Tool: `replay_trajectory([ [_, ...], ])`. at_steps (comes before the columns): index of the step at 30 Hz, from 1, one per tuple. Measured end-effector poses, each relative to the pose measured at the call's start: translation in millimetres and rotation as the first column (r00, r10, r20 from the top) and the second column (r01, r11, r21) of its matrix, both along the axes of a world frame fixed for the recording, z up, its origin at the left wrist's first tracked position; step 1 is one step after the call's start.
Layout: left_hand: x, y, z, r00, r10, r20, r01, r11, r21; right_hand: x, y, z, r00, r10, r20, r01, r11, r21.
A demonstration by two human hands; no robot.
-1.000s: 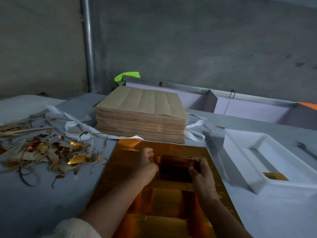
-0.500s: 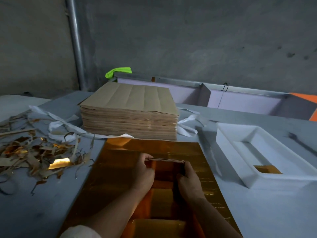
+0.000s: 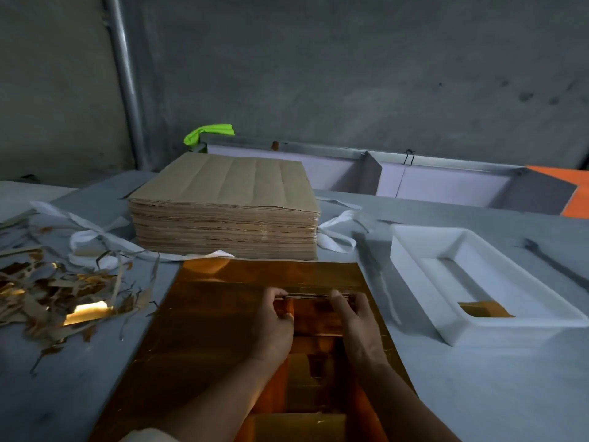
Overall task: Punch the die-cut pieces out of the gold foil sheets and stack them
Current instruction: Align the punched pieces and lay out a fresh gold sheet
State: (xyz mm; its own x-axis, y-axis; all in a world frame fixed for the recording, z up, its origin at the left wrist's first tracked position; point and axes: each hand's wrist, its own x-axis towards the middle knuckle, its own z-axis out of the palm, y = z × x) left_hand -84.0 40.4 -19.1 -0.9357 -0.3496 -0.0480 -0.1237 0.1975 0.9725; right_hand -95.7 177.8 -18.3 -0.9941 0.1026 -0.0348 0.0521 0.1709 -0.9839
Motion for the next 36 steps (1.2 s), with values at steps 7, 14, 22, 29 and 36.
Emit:
replay_trajectory([
  [7,1.2,4.1,-6.5,0.998,-0.008,-0.067,0.019,0.986,0.165,-7.7,-11.7,-8.9,0.991,-0.135,0.007,0.133,0.986,0.101],
  [14,-2.5,12.4,-2.7,0.987,0.124,-0.101,-0.092,0.957,0.276,-4.9,-13.1,-17.2,0.988,-0.153,-0.030,0.155,0.984,0.085],
  [22,-0.1,14.3,-6.1,0.988,0.135,-0.075,-0.116,0.969,0.220,-0.6,-12.1,-15.8,0.977,-0.206,-0.056,0.210,0.975,0.069],
  [29,-4.7,13.7,-8.9,0.986,0.157,-0.051,-0.146,0.975,0.164,4.0,-9.6,-16.2,0.985,-0.159,-0.073,0.160,0.987,0.008],
  [36,-3.3,14.5,-8.0,0.986,0.156,-0.067,-0.145,0.980,0.137,2.6,-1.5,-9.8,0.998,-0.056,-0.015,0.058,0.983,0.175],
])
